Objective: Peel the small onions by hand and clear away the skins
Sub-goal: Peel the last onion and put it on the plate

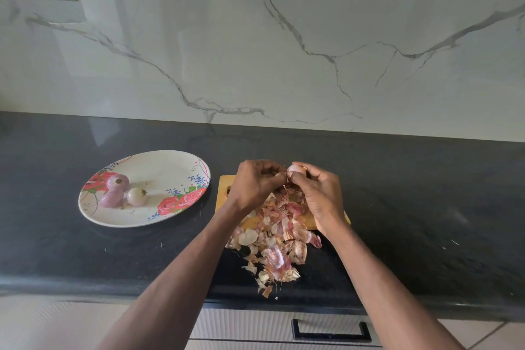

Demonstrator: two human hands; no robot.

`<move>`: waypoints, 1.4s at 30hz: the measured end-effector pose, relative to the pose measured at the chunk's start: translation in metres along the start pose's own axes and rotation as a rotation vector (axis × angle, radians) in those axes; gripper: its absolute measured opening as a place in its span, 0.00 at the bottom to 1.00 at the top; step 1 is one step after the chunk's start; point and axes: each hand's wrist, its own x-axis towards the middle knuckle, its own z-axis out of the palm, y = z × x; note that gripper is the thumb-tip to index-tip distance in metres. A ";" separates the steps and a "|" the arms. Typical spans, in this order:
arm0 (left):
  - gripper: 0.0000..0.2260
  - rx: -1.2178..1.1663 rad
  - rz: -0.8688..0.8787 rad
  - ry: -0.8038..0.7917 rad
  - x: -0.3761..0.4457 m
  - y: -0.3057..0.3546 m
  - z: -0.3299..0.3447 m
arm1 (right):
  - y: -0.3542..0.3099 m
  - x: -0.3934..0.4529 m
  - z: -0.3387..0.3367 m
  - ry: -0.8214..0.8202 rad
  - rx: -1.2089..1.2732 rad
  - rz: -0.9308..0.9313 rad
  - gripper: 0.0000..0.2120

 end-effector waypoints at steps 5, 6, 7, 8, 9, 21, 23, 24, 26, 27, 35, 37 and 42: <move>0.06 0.123 -0.019 0.148 0.007 -0.009 -0.009 | -0.005 0.000 -0.004 -0.120 0.207 0.087 0.15; 0.06 0.190 -0.006 0.123 0.008 -0.011 -0.009 | -0.006 0.001 -0.005 -0.182 0.277 0.117 0.15; 0.08 0.260 0.012 0.086 0.009 -0.013 -0.008 | -0.007 0.001 -0.005 -0.234 0.333 0.140 0.16; 0.09 0.317 0.029 0.052 0.009 -0.014 -0.006 | -0.008 0.001 -0.005 -0.268 0.363 0.157 0.17; 0.10 0.350 0.040 0.035 0.010 -0.015 -0.007 | -0.009 0.001 -0.005 -0.284 0.387 0.173 0.17; 0.11 0.043 0.125 -0.030 0.008 -0.011 -0.017 | -0.006 0.004 -0.009 -0.219 0.247 0.159 0.13; 0.10 0.096 0.157 -0.034 0.008 -0.013 -0.018 | -0.004 0.004 -0.010 -0.244 0.148 0.128 0.11; 0.11 0.109 0.160 -0.042 0.008 -0.013 -0.019 | -0.004 0.003 -0.010 -0.257 0.108 0.115 0.10; 0.11 0.121 0.157 -0.064 0.008 -0.014 -0.020 | -0.003 0.002 -0.011 -0.265 0.044 0.076 0.08; 0.11 0.129 0.158 -0.071 0.008 -0.015 -0.021 | -0.003 0.002 -0.011 -0.265 0.011 0.055 0.07; 0.09 0.188 0.215 -0.015 0.004 -0.015 -0.015 | -0.004 -0.001 -0.010 -0.254 -0.123 -0.034 0.09; 0.08 0.172 0.230 -0.001 0.004 -0.014 -0.015 | -0.001 -0.001 -0.010 -0.253 -0.152 -0.050 0.10; 0.07 0.182 0.212 0.036 0.003 -0.014 -0.013 | 0.002 -0.001 -0.007 -0.260 -0.236 -0.109 0.11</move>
